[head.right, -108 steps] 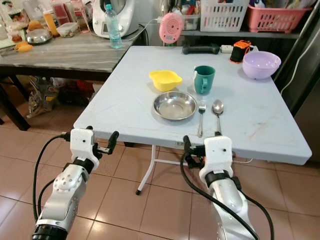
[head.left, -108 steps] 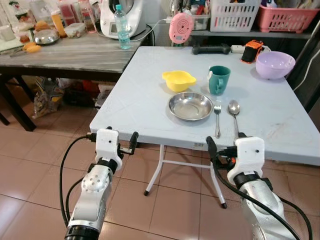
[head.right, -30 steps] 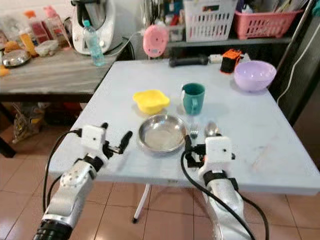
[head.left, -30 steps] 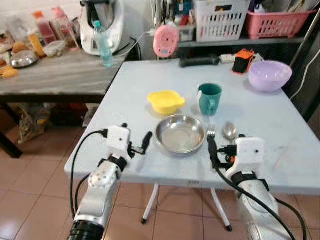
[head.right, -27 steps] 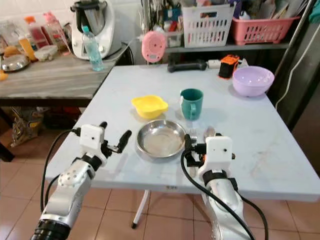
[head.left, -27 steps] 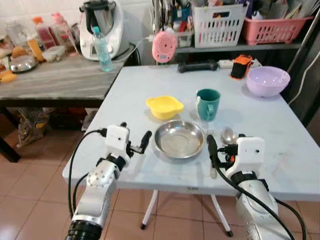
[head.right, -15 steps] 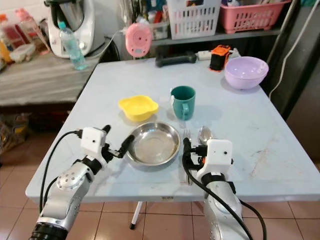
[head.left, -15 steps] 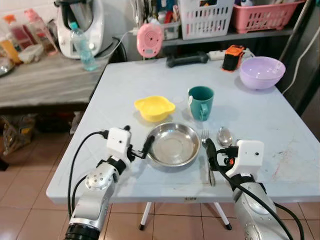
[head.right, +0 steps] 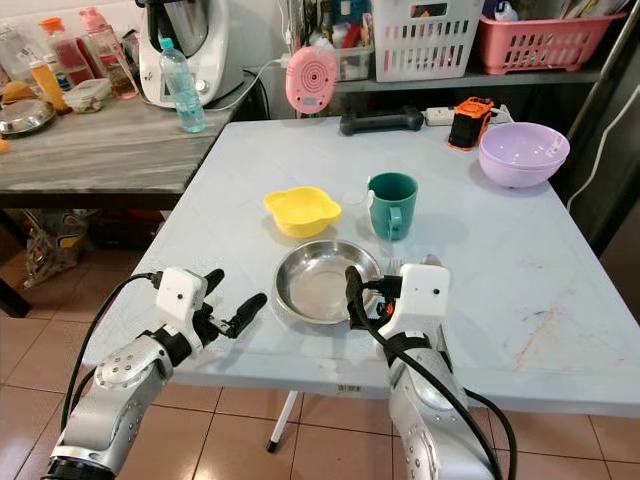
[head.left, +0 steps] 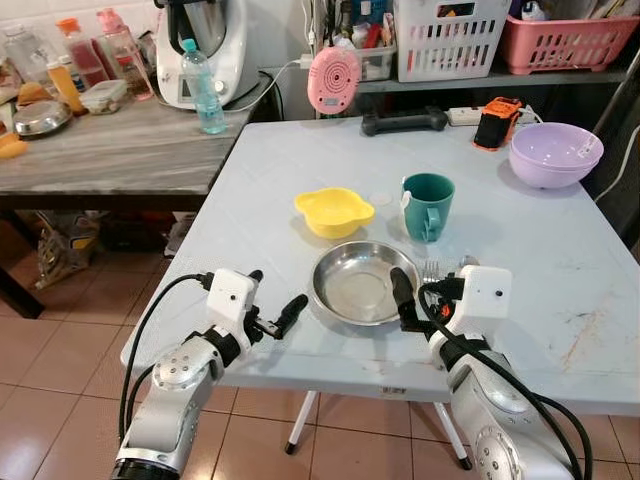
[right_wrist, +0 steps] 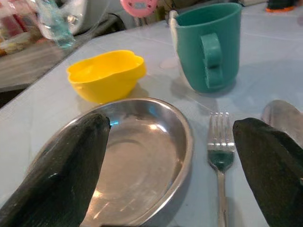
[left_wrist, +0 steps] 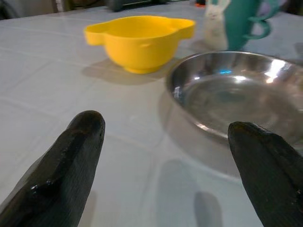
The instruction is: Setting the table
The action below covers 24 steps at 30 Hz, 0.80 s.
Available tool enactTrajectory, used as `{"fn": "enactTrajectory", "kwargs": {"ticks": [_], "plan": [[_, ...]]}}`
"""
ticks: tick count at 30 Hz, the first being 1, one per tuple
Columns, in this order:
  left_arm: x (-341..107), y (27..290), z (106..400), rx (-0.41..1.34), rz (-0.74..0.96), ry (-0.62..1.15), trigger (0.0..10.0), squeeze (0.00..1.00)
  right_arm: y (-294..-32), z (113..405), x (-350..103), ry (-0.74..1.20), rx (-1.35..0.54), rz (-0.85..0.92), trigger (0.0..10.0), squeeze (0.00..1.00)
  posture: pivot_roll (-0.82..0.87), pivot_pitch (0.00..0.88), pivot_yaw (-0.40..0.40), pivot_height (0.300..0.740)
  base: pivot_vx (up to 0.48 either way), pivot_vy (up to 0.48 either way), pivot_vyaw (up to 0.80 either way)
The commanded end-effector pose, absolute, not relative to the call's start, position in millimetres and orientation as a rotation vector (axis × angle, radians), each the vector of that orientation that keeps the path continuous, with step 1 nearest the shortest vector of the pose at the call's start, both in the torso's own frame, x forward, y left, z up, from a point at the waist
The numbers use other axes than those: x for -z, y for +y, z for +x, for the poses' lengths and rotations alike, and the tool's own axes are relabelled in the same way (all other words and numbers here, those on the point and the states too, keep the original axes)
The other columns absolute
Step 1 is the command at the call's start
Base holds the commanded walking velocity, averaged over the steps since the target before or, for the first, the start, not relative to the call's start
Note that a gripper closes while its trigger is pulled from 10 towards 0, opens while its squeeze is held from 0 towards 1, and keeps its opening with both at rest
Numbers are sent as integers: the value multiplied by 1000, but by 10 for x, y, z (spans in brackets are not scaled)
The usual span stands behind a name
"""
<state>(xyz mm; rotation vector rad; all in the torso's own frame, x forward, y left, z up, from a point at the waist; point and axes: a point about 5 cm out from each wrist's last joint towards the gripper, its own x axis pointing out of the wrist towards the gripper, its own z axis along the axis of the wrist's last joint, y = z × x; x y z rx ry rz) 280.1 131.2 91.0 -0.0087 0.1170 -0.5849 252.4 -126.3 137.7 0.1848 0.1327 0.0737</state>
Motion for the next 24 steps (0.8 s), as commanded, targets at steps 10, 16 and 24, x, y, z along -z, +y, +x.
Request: {"fn": "enactTrajectory", "kwargs": {"ticks": [10,16,24], "plan": [[-919,1257,2650,715,-49,160,10000,0,-1182,2673,-1419,213,-15,298,10000,0,-156,69,113,740,0,0,0],[-948,1240,2609,773,-50,165,10000,0,-1080,2749,-1382,268,-39,335,10000,0,-151,78,112,740,0,0,0],[-963,1261,2588,788,-42,176,10000,0,-928,2801,-1365,326,-86,385,10000,0,-138,76,106,740,0,0,0]]}}
